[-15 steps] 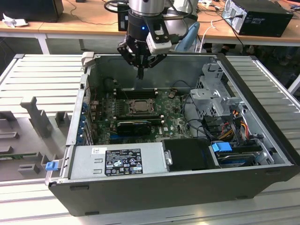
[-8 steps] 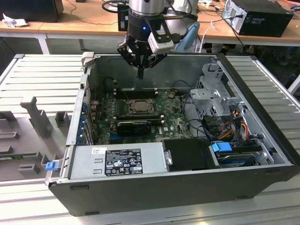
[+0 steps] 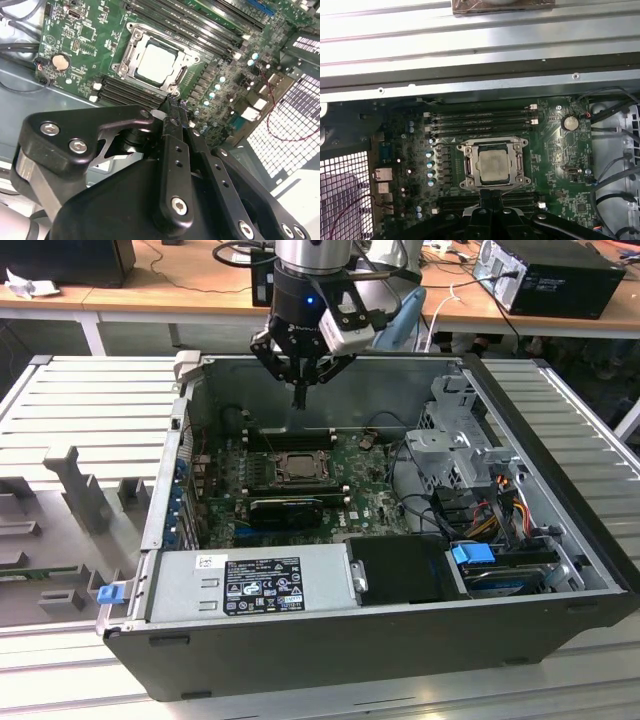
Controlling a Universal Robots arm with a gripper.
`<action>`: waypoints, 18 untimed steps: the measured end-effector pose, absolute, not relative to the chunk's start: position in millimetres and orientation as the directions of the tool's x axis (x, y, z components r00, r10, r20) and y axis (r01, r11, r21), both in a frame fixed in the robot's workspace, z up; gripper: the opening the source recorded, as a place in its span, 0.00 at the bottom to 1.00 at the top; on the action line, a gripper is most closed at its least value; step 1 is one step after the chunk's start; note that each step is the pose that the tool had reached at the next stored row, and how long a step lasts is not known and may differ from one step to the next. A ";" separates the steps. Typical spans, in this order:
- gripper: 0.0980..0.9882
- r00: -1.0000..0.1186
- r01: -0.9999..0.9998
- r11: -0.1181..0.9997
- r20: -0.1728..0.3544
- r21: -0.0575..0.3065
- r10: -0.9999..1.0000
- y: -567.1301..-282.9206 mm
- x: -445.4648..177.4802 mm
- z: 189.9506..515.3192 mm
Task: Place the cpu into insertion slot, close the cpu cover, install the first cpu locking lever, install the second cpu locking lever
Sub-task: 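Install the first cpu locking lever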
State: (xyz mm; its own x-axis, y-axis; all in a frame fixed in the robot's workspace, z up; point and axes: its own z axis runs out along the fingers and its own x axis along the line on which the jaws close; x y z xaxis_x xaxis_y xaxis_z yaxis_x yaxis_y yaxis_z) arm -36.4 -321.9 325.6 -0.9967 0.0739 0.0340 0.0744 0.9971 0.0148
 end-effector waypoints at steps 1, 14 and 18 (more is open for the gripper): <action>0.01 -0.997 0.067 0.998 0.034 0.015 0.067 -321.9 -36.4 325.6; 0.01 -0.998 -0.044 0.999 0.034 0.015 -0.044 -321.9 -42.7 314.8; 0.01 -0.999 -0.044 0.999 0.029 0.016 -0.045 -321.9 -57.4 308.9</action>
